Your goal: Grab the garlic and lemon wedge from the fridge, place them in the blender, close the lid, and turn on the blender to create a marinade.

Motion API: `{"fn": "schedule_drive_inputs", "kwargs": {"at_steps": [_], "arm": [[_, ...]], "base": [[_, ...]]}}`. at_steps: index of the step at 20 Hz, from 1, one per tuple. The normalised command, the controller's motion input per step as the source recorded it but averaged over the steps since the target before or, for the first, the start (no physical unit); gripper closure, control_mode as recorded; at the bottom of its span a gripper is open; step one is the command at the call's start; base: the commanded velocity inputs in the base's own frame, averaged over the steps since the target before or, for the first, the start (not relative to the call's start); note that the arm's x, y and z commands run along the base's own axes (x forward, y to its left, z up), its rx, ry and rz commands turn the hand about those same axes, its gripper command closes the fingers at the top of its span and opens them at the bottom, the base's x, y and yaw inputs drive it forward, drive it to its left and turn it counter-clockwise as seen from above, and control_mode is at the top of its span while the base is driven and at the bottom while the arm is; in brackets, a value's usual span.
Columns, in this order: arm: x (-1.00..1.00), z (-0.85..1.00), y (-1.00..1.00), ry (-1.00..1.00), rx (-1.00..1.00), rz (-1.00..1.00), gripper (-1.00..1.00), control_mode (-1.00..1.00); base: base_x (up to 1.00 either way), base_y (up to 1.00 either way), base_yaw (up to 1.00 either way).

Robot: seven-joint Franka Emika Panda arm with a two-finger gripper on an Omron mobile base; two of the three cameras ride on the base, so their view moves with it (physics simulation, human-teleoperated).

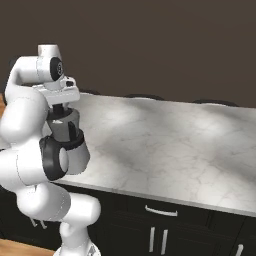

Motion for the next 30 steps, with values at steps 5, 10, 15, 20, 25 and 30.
{"fn": "schedule_drive_inputs", "kwargs": {"at_steps": [5,10,15,20,25,30], "arm": [[0.05,-0.49,0.0,0.0,0.0,-0.02,1.0,-1.0],[0.02,-0.42,-0.13,-0.07,0.0,-0.09,1.0,-1.0],[0.0,-0.08,-0.02,-0.03,0.0,-0.04,1.0,-1.0],[0.07,0.0,-0.16,-0.05,0.0,0.0,1.0,-1.0],[0.27,0.0,-0.12,-0.05,0.0,-0.05,1.0,-1.0],[0.28,0.0,0.0,0.0,0.0,-0.08,1.0,-1.0]], "base": [[0.0,0.0,0.0],[0.0,0.0,0.0],[0.0,0.0,0.0],[0.0,0.0,0.0],[0.0,0.0,0.0],[0.0,0.0,0.0]]}}
